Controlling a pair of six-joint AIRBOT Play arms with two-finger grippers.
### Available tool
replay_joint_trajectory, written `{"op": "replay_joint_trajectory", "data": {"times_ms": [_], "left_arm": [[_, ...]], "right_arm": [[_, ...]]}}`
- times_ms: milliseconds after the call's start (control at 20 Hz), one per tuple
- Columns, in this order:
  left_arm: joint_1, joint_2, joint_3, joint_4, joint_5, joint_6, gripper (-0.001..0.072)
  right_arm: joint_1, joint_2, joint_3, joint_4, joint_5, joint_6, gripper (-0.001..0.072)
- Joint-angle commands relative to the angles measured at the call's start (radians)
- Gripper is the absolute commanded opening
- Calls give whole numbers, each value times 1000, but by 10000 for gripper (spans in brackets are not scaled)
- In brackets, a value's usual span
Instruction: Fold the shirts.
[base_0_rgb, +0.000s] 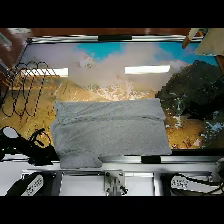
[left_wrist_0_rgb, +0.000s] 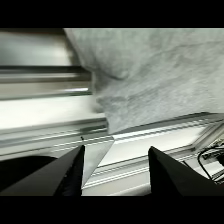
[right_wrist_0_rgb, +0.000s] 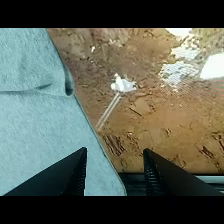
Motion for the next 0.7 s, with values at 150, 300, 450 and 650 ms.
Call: {"op": "replay_joint_trajectory", "data": {"times_ms": [150,300,450,650], "left_arm": [[-114,-76,0,-32,91,-67,451],[-133,-77,-1,-46,111,-85,432],[-133,-82,-11,-43,101,-93,433],[-132,-93,7,82,35,-88,434]], "right_arm": [[-1,0,-5,-43,10,-4,468],[-1,0,-5,-48,10,-4,468],[-1,0,-5,-48,14,-5,468],[-1,0,-5,-48,14,-5,468]]}}
